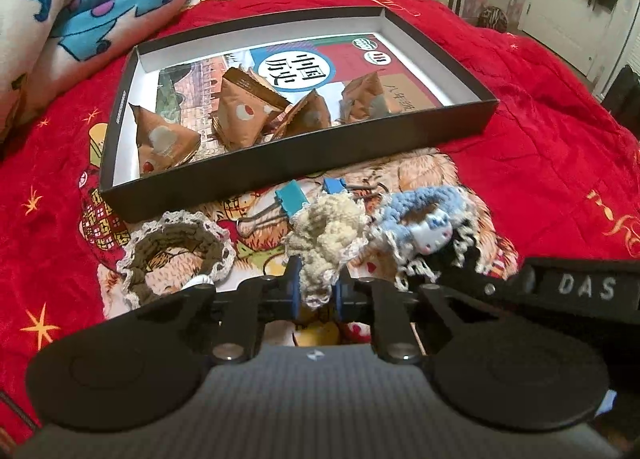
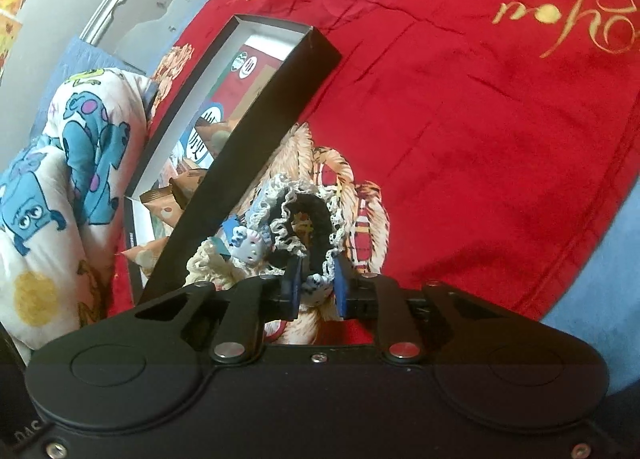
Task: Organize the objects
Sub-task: 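Grasp the cream hair tie with the left tool while the right tool grasps the white-black hair tie, then lift both held hair ties and carry them over the black box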
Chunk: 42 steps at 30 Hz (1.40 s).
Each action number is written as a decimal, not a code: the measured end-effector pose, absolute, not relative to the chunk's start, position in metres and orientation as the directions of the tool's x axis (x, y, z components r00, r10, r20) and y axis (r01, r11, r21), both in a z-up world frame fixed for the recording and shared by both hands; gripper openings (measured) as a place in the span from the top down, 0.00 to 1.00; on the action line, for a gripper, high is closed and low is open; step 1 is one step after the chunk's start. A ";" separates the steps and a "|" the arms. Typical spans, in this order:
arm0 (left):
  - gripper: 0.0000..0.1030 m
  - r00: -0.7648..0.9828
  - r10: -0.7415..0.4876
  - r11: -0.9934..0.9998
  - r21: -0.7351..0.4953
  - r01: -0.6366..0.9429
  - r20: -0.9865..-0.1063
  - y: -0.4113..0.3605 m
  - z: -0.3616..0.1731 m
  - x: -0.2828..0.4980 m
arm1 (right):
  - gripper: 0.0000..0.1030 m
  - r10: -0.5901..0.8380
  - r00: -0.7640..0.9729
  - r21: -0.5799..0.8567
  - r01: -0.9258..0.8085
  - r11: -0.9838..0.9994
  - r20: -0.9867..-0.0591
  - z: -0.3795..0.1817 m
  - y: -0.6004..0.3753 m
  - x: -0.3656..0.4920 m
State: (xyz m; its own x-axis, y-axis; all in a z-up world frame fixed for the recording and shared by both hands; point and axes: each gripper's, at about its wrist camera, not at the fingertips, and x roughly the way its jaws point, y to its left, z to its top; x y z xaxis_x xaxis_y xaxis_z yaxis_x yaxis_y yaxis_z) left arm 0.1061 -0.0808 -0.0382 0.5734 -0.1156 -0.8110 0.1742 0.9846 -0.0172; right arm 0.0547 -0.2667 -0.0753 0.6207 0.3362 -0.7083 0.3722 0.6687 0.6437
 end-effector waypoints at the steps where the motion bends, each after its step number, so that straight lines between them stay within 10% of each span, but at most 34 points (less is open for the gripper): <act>1: 0.82 0.574 -0.129 0.983 -0.029 0.180 -0.809 -0.080 -0.036 0.103 | 0.84 0.339 0.620 0.645 0.371 0.668 -0.707 -0.075 -0.267 0.054; 42: 0.82 0.748 -0.177 0.982 -0.069 0.174 -0.640 -0.072 0.008 0.085 | 0.84 0.289 0.847 0.637 0.074 0.767 -0.447 0.019 -0.288 0.044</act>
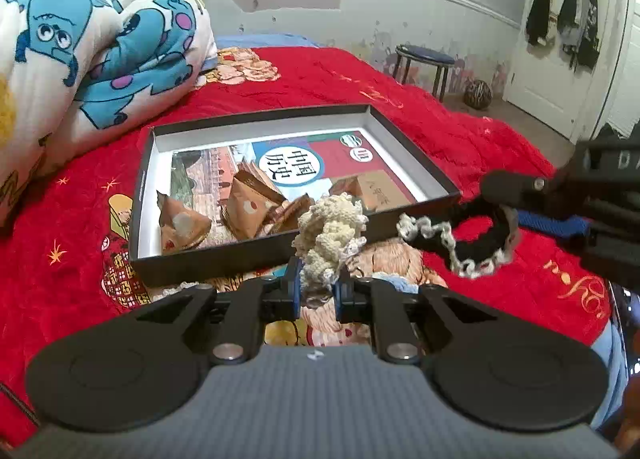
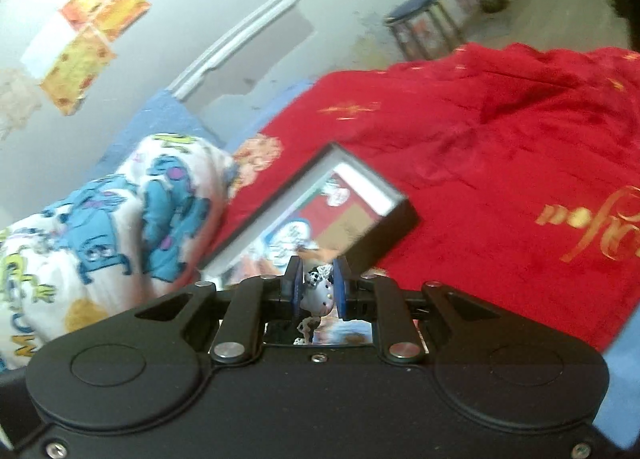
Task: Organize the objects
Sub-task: 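Lift both held hair ties and carry them over the black box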
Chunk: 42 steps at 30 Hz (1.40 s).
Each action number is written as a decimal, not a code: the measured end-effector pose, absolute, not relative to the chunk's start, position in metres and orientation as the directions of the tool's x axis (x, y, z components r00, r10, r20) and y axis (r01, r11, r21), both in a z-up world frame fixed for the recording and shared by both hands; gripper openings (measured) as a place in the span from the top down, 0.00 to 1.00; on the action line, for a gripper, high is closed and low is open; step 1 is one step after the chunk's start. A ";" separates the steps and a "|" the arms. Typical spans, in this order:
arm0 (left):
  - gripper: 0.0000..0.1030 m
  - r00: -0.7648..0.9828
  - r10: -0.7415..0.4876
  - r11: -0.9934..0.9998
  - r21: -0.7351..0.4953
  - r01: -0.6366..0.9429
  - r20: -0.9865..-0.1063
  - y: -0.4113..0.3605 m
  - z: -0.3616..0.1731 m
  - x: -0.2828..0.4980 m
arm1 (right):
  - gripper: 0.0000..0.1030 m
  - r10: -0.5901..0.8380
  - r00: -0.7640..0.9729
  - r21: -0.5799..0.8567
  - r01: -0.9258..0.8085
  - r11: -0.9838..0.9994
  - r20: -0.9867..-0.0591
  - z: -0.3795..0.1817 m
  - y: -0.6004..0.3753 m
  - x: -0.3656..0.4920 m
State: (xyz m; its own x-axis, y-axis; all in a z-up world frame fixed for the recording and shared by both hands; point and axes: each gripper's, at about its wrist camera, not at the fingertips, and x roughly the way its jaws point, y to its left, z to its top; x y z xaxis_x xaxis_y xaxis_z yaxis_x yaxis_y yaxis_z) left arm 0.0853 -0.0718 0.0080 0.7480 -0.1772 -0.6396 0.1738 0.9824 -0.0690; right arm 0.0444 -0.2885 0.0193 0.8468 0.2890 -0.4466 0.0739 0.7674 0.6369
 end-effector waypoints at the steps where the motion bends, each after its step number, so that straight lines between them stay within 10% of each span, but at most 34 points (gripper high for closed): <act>1: 0.82 0.751 -0.178 0.982 -0.069 0.174 -0.635 -0.071 0.009 0.086 | 0.84 0.298 0.850 0.634 0.054 0.771 -0.434 0.022 -0.289 0.047; 27: 0.82 0.857 -0.229 0.973 -0.121 0.195 -0.462 -0.045 0.030 0.138 | 0.89 0.298 0.883 0.493 -0.090 0.866 -0.363 0.058 -0.275 0.159; 42: 0.81 0.781 -0.288 0.957 -0.190 0.218 -0.555 -0.053 -0.001 0.206 | 0.90 0.317 0.820 0.504 -0.041 0.863 -0.476 0.008 -0.268 0.199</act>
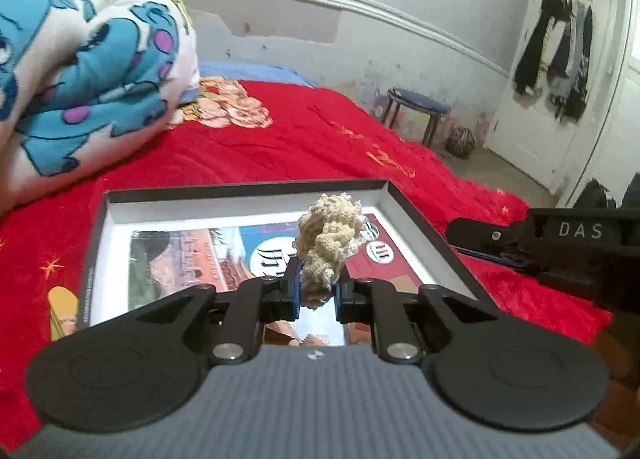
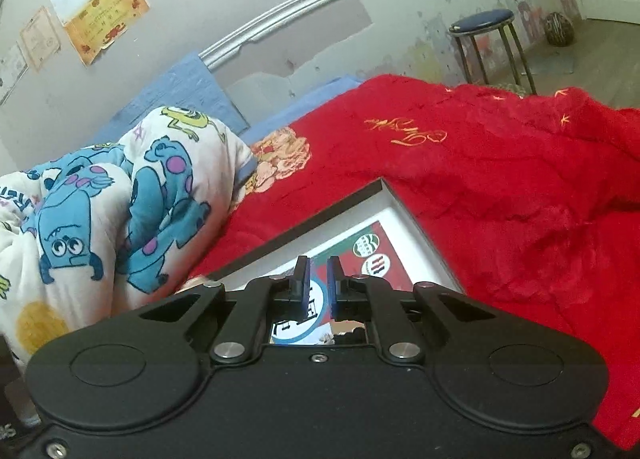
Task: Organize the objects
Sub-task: 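Lift both held hair ties and carry them over the black box, then lower the hair ties onto the textbook in the box and open both tools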
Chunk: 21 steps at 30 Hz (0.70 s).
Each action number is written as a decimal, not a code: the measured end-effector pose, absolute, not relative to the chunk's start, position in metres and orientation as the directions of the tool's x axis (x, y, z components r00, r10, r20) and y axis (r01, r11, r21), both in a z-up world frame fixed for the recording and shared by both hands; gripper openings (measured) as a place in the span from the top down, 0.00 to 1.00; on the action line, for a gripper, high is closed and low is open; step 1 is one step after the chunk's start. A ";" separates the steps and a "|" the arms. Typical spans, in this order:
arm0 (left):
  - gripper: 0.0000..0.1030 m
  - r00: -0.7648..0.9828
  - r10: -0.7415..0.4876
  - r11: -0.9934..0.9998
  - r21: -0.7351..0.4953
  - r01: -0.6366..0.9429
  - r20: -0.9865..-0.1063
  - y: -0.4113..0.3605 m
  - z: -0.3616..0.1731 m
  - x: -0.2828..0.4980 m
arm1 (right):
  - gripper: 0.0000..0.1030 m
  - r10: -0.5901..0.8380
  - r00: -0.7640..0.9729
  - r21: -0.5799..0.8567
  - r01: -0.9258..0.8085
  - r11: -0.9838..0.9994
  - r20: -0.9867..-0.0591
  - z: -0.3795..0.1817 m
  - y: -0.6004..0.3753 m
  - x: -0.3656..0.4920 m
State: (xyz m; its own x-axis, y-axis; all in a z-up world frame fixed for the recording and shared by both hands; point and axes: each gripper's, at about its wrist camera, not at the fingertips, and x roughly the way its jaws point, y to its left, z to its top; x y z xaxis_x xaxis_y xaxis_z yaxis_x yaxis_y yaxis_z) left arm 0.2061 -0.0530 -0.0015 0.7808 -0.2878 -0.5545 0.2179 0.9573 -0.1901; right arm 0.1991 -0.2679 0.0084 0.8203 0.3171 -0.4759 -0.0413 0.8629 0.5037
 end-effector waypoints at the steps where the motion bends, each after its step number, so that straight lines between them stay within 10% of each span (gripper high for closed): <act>1: 0.81 0.770 -0.296 0.955 -0.193 0.225 -0.566 -0.055 -0.005 0.208 | 0.90 0.319 0.816 0.498 -0.044 0.866 -0.482 0.006 -0.266 0.199; 15: 0.80 0.712 -0.312 0.950 -0.195 0.243 -0.630 -0.059 -0.027 0.212 | 0.90 0.346 0.770 0.524 -0.018 0.852 -0.536 -0.018 -0.264 0.204; 21: 0.64 0.721 -0.316 0.947 -0.161 0.277 -0.617 -0.066 -0.027 0.206 | 0.90 0.351 0.776 0.524 -0.031 0.851 -0.525 -0.012 -0.264 0.195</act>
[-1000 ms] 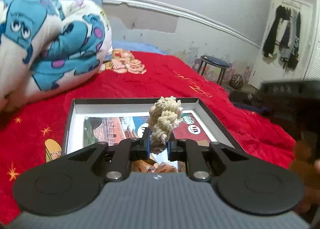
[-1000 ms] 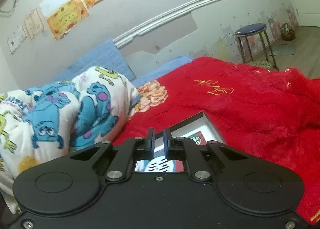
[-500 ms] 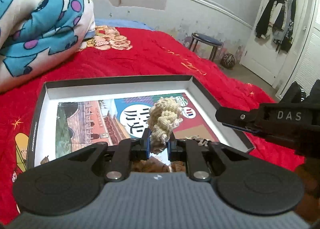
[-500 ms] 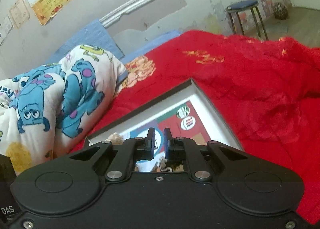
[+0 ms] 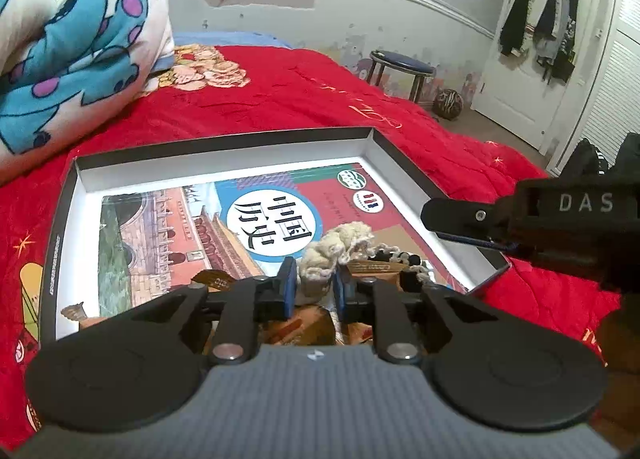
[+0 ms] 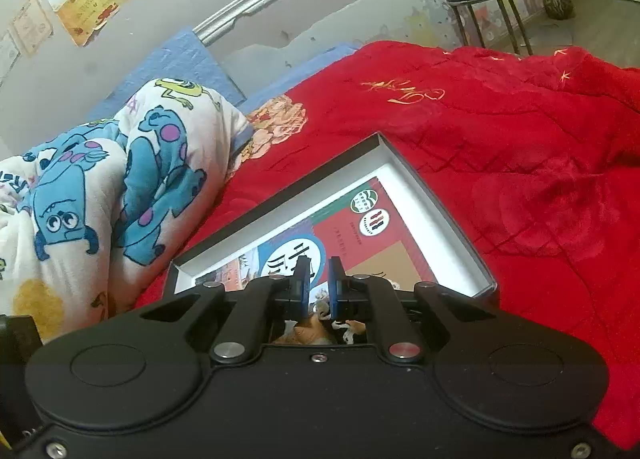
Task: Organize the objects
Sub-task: 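Lower the hair ties onto the textbook in the box and open both tools, then move both tools back over the remaining hair ties and clips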
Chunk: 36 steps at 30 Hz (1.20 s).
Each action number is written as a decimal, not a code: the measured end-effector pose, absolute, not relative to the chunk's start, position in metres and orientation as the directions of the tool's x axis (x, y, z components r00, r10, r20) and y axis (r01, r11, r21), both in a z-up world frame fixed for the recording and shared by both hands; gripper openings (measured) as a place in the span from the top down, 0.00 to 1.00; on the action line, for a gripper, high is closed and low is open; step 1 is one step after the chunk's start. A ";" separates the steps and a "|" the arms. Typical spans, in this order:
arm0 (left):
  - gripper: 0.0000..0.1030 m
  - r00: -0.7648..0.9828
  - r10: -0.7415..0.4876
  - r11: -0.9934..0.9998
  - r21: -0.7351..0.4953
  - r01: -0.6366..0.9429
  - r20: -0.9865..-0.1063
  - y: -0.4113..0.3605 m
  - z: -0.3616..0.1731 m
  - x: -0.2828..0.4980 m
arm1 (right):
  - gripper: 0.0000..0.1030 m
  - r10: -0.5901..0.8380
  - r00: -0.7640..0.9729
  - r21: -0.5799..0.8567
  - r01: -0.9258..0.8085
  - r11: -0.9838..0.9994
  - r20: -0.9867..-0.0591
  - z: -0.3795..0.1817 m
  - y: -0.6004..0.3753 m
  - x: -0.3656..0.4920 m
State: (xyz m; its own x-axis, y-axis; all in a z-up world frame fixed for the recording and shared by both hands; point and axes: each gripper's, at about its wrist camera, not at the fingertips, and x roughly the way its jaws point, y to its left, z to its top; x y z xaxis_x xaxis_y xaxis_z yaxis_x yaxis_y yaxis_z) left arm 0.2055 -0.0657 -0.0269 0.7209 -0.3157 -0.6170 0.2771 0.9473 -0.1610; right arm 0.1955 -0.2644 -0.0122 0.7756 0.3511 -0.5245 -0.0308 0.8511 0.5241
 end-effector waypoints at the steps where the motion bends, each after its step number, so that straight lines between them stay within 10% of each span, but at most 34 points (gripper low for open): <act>1: 0.63 0.721 -0.314 0.947 -0.157 0.279 -0.618 -0.066 -0.027 0.205 | 0.90 0.351 0.776 0.524 -0.030 0.851 -0.524 -0.012 -0.264 0.194; 18: 0.40 0.715 -0.363 0.931 -0.206 0.301 -0.597 -0.056 -0.003 0.195 | 0.89 0.322 0.796 0.540 0.008 0.842 -0.513 0.003 -0.276 0.171; 29: 0.24 0.809 -0.299 0.953 -0.118 0.278 -0.506 -0.029 0.041 0.130 | 0.72 0.327 0.806 0.550 -0.003 0.835 -0.494 0.027 -0.270 0.137; 36: 0.20 0.911 -0.141 0.987 0.014 0.159 -0.387 -0.011 0.056 0.082 | 0.43 0.339 0.799 0.498 -0.058 0.865 -0.496 0.044 -0.253 0.111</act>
State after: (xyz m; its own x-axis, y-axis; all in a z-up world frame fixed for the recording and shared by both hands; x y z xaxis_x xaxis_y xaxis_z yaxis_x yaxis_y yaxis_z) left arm 0.0825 -0.0110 0.0563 0.9110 -0.1413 -0.3874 0.1589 0.9872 0.0136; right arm 0.1107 -0.2531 0.0442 0.7991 0.3394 -0.4962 -0.0581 0.8651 0.4982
